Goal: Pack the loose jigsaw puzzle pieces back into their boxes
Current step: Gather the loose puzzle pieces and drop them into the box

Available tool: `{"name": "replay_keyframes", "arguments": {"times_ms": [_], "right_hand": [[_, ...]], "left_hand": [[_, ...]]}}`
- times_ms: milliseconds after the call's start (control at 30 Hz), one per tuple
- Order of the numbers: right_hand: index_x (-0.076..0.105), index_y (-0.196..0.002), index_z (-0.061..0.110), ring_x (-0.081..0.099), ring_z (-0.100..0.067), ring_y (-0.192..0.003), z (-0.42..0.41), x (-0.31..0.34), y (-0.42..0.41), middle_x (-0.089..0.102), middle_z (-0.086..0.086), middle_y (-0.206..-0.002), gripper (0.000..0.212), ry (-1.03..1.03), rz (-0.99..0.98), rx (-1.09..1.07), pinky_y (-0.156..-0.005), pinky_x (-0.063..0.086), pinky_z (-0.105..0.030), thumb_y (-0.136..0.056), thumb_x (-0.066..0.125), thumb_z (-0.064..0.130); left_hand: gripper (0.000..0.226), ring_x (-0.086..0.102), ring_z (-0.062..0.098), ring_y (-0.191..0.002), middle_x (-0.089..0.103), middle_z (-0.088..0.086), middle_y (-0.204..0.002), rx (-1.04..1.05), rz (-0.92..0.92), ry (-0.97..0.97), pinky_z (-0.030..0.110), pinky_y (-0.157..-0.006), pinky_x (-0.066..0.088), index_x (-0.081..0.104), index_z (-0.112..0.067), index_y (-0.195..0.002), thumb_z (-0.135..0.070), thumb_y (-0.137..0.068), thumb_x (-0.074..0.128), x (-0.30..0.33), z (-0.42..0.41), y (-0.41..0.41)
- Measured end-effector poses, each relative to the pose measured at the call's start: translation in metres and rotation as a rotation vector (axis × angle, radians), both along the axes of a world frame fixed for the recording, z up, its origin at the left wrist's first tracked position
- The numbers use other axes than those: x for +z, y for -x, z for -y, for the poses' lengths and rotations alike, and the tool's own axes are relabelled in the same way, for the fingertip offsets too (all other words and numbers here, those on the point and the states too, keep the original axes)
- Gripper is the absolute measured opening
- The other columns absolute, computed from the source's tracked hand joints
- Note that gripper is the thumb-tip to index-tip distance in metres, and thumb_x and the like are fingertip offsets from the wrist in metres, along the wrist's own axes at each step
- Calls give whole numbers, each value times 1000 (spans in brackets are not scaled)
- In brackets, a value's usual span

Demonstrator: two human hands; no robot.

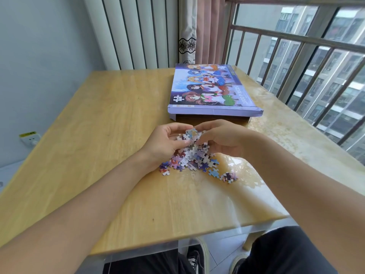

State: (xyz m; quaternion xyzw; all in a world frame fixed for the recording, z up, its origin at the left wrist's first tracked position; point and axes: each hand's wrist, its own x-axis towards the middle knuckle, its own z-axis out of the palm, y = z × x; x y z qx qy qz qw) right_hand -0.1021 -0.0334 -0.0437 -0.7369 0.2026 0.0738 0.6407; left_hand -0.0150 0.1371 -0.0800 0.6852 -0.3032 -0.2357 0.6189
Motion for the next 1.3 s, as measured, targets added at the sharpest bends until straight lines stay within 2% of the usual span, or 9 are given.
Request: {"name": "replay_keyframes", "arguments": {"times_ms": [100, 200, 500, 667, 800, 900, 1033, 1200, 1300], "right_hand": [[70, -115, 4, 69, -21, -86, 2, -1, 1, 70, -13, -111, 31, -171, 7, -21, -81, 58, -36, -85, 75, 10], [72, -119, 9, 61, -22, -108, 2, -7, -1, 62, -17, -134, 72, -157, 14, -25, -95, 53, -40, -57, 96, 37], [66, -117, 5, 63, -11, -61, -1, -10, 3, 66, -4, -91, 21, -357, 60, -225, -46, 47, -23, -96, 63, 5], [61, -128, -2, 70, -25, -83, -1, -10, 7, 64, -21, -129, 33, -499, 63, -277, -58, 60, -29, -96, 63, 4], [64, -115, -4, 67, -28, -98, 3, -8, 11, 60, -21, -124, 22, -605, 67, -346, -69, 64, -34, -93, 65, -2], [63, -120, -6, 69, -30, -93, 6, -7, 13, 59, -23, -128, 27, -625, 46, -413, -63, 63, -31, -92, 64, -6], [62, -109, -6, 68, -32, -92, 9, -3, 16, 52, -23, -126, 18, -669, 46, -514, -58, 62, -33, -91, 64, -9], [55, -118, -3, 59, -39, -113, 13, 1, 12, 40, -22, -136, 33, -772, 92, -606, -62, 63, -40, -88, 64, -14], [44, -130, 3, 55, -46, -115, 20, 10, 5, 36, -22, -136, 43, -865, 137, -692, -73, 63, -50, -92, 60, -10]], "left_hand": [[32, 73, 20, -93, 75, 6, -107, 14, 55, -6, 29, -80, 58, 71, -12, -113, 3, -84, 73, 5, 7, -4], [38, 72, 21, -96, 72, 9, -107, 24, 156, -20, 26, -82, 58, 70, -14, -115, 3, -81, 76, 10, 15, -4], [76, 69, 4, -102, 67, 2, -112, -27, 362, -20, 26, -72, 60, 57, -21, -131, -2, -66, 90, 17, 35, 4], [79, 61, -4, -114, 67, -3, -119, -8, 541, -27, 29, -82, 60, 57, -23, -133, -17, -64, 93, 21, 36, 7], [71, 63, -3, -111, 68, -3, -116, 13, 583, -29, 26, -77, 61, 60, -22, -129, -27, -66, 91, 26, 33, 8], [56, 68, 5, -95, 69, -5, -110, 154, 846, -12, 29, -70, 60, 64, -24, -121, -34, -72, 88, 32, 21, -4], [82, 45, 26, -125, 50, 1, -140, 204, 1333, -453, 43, -102, 43, 51, -22, -139, -41, -67, 86, 33, 11, -38], [20, 64, 22, -86, 74, -2, -101, 315, 1030, -328, 34, -74, 49, 73, -20, -108, -33, -94, 65, 38, 33, -56], [21, 57, 24, -73, 72, 2, -81, 395, 941, -299, 36, -69, 47, 75, -16, -93, -34, -94, 64, 59, 52, -62]]}}
